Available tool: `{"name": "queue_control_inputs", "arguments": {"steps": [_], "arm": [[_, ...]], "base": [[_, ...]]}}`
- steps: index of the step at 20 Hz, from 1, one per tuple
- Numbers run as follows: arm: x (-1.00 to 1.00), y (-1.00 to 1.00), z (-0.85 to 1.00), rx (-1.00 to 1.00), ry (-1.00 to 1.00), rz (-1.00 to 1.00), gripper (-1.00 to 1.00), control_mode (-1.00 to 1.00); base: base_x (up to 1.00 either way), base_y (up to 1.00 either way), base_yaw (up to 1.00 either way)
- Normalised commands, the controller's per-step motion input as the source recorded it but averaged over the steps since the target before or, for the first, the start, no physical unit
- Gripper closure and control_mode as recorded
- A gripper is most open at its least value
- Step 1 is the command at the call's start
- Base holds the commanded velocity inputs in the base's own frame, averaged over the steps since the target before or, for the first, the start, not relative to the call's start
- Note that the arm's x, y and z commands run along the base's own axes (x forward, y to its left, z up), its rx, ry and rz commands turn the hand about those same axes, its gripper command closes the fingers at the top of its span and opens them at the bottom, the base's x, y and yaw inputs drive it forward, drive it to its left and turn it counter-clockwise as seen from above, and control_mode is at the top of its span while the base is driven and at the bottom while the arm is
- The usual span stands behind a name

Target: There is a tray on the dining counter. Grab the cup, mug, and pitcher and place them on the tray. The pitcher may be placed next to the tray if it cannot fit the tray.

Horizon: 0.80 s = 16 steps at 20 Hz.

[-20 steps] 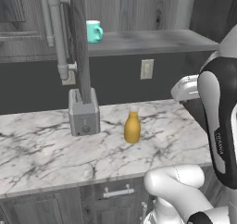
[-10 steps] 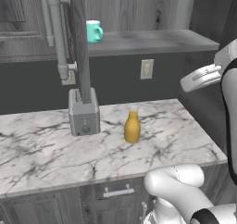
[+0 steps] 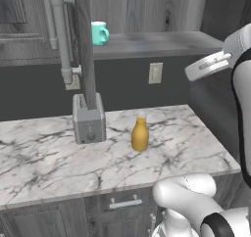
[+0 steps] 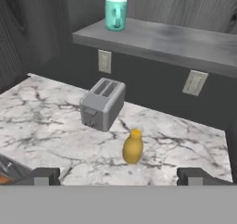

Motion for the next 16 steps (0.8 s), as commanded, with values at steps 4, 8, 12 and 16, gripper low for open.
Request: {"name": "queue_control_inputs", "arguments": {"steps": [4, 8, 12, 16], "arm": [[0.4, 0.12, 0.28, 0.04, -0.05, 0.0, -1.0, -1.0], [0.46, 0.01, 0.08, 0.07, -0.05, 0.0, -1.0, -1.0], [0.41, 0.06, 0.0, 0.05, -0.08, 0.02, -1.0, -1.0], [0.41, 0.2, 0.0, 0.02, -0.1, 0.01, -1.0, -1.0]], "base": [[0.0, 0.0, 0.0], [0.0, 0.0, 0.0], [0.0, 0.0, 0.0], [0.0, 0.0, 0.0]]}}
